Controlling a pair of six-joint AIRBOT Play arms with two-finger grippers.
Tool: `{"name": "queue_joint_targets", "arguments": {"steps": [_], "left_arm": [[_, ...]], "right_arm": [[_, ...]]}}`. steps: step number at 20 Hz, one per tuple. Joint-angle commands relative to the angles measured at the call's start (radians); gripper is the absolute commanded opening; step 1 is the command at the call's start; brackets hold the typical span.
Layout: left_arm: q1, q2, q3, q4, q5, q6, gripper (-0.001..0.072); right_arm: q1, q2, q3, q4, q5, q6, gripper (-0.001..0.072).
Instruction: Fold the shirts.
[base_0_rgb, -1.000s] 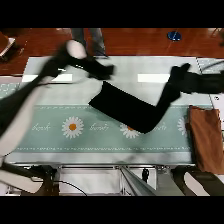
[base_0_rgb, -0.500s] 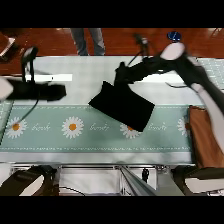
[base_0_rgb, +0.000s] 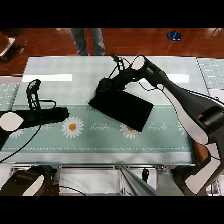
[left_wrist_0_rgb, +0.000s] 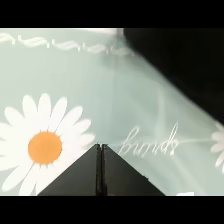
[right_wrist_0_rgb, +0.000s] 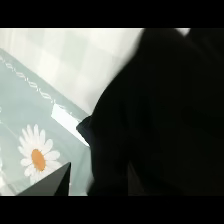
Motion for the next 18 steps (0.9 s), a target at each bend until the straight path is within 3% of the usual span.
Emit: {"name": "queue_joint_targets", "arguments": {"steps": [1, 3, 5, 7, 9, 11, 14, 15, 18], "left_arm": [[0.001, 0.006, -0.019, -0.016, 0.106, -0.001, 0.002], [0.001, 0.006, -0.019, -0.016, 0.13, -0.012, 0.002], [0.001, 0.006, -0.019, -0.016, 0.133, -0.018, 0.002], [0.001, 0.006, -0.019, -0.016, 0.133, -0.018, 0.002], [0.001, 0.006, -0.021, -0.016, 0.133, -0.018, 0.002], [0.001, 0.006, -0.021, -0.02, 0.133, -0.018, 0.002], [0.001, 0.006, -0.021, -0.04, 0.133, -0.018, 0.002], [0.001, 0.006, -0.021, -0.043, 0.133, -0.018, 0.002], [0.001, 0.006, -0.021, -0.043, 0.133, -0.018, 0.002]], "right_arm": [[-0.047, 0.033, 0.007, 0.01, 0.075, -0.006, 0.0413], [-0.155, 0.124, 0.007, -0.027, 0.195, 0.005, 0.0413], [-0.274, 0.254, -0.003, -0.185, 0.324, 0.02, 0.0413], [-0.381, 0.434, -0.119, -0.372, 0.351, 0.038, 0.0413], [-0.475, 0.657, -0.387, -0.467, 0.219, 0.099, 0.0413], [-0.531, 0.887, -0.739, -0.47, -0.018, 0.207, 0.0412], [-0.532, 1.092, -1.165, -0.391, -0.309, 0.408, 0.0412], [-0.532, 1.094, -1.242, -0.294, -0.347, 0.397, 0.0412], [-0.532, 0.983, -1.316, 0.019, -0.359, 0.171, 0.0412]]}}
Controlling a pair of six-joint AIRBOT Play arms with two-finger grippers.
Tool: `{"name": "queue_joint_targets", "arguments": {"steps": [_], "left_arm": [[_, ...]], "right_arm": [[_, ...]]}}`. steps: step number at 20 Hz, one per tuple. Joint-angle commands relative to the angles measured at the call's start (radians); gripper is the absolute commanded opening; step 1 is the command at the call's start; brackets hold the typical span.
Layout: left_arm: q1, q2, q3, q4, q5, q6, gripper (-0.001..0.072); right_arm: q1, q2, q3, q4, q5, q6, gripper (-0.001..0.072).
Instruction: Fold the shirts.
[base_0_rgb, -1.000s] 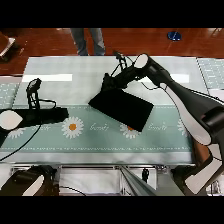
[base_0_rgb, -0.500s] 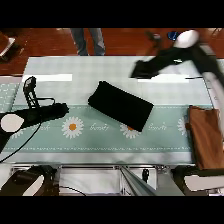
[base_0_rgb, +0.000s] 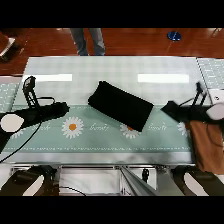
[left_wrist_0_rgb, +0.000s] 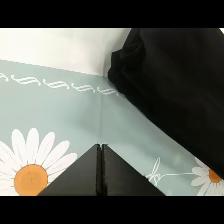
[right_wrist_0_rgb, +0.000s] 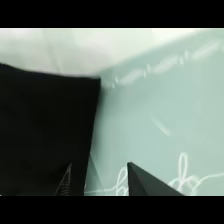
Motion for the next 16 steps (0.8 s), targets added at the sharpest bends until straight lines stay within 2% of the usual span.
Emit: {"name": "queue_joint_targets", "arguments": {"steps": [1, 3, 5, 10, 11, 13, 16], "left_arm": [[0.001, 0.001, -0.001, -0.007, 0.001, 0.0, 0.002], [0.001, 0.001, -0.001, -0.007, 0.0, 0.0, 0.002], [0.001, 0.001, -0.001, -0.007, 0.001, 0.0, 0.002], [0.001, 0.001, -0.001, -0.017, 0.001, 0.0, 0.002], [0.001, 0.001, -0.001, -0.023, 0.001, 0.0, 0.002], [0.001, 0.001, -0.001, -0.026, 0.001, 0.0, 0.002], [0.001, 0.001, -0.001, -0.026, 0.001, 0.0, 0.002]], "right_arm": [[-0.011, -0.06, -0.155, 0.335, -0.111, -0.174, 0.0412], [-0.011, -0.175, -0.137, 0.462, -0.076, -0.289, 0.0412], [0.01, -0.283, -0.091, 0.512, -0.03, -0.362, 0.0412], [0.131, -0.472, 0.098, 0.506, -0.008, -0.37, 0.0397], [0.153, -0.501, 0.14, 0.501, 0.003, -0.37, 0.0293], [0.188, -0.544, 0.22, 0.502, 0.037, -0.424, 0.0025], [0.209, -0.552, 0.367, 0.453, 0.131, -0.446, 0.0026]]}}
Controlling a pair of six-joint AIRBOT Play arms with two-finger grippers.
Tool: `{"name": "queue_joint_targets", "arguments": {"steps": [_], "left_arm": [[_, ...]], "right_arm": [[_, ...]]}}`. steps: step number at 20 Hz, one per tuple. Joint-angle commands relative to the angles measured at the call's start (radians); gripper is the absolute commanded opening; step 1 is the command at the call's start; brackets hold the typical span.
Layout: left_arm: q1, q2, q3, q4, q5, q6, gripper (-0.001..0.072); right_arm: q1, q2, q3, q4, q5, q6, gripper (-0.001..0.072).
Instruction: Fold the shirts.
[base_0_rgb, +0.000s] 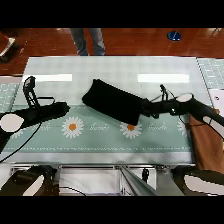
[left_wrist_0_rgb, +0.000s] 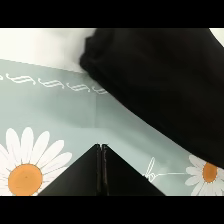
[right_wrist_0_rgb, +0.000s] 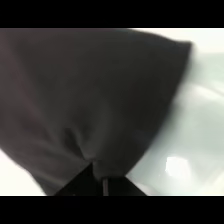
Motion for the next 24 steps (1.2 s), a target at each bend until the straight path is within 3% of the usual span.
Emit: {"name": "queue_joint_targets", "arguments": {"steps": [1, 13, 24], "left_arm": [[0.001, 0.001, -0.001, -0.004, 0.0, 0.0, 0.002], [0.001, 0.001, -0.001, -0.004, 0.0, 0.0, 0.002], [0.001, 0.001, -0.001, -0.004, 0.0, 0.0, 0.002]], "right_arm": [[0.031, -0.031, 0.185, -0.066, 0.127, -0.016, 0.0027], [0.025, -0.031, 0.886, -0.525, 0.448, 0.227, 0.0026], [-0.478, 0.0, 1.202, -0.521, 0.713, 0.379, 0.0026]]}}
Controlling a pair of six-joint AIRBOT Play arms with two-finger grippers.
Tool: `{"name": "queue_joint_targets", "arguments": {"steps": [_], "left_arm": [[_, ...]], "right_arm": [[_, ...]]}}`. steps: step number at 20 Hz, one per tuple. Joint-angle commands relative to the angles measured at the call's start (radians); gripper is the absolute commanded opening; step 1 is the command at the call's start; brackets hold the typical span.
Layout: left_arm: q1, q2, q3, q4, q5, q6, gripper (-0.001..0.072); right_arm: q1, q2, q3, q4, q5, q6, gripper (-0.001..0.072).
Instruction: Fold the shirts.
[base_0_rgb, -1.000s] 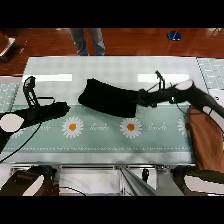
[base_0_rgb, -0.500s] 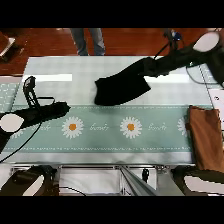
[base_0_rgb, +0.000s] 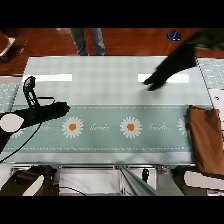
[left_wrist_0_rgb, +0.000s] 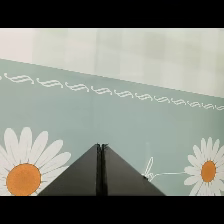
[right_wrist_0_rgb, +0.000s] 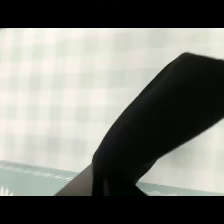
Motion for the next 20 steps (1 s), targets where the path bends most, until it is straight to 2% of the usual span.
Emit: {"name": "queue_joint_targets", "arguments": {"steps": [1, 5, 7, 10, 12, 16, 20], "left_arm": [[0.001, 0.001, -0.001, 0.0, 0.0, 0.0, 0.002], [0.001, 0.001, -0.001, 0.0, 0.0, 0.0, 0.002], [0.001, 0.001, -0.001, 0.0, 0.0, 0.0, 0.002], [0.001, 0.001, -0.001, -0.001, 0.0, 0.0, 0.002], [0.001, 0.001, -0.001, -0.003, 0.001, 0.001, 0.002], [0.001, 0.001, -0.001, -0.007, 0.001, 0.0, 0.002], [0.001, 0.001, -0.001, -0.007, 0.0, 0.001, 0.002]], "right_arm": [[-0.193, 0.032, 0.048, -0.002, 0.105, 0.06, 0.0026], [-0.383, 0.076, 0.048, -0.023, 0.248, 0.101, 0.0026], [-0.447, 0.103, 0.048, -0.117, 0.341, 0.111, 0.0026], [-0.523, 0.194, -0.029, -0.189, 0.341, 0.139, 0.0026], [-0.573, 0.281, -0.15, -0.232, 0.341, 0.158, 0.0026], [-0.699, 0.471, -0.431, -0.442, 0.34, 0.17, 0.0027], [-0.826, 0.62, -0.721, -0.663, 0.34, 0.09, 0.0027]]}}
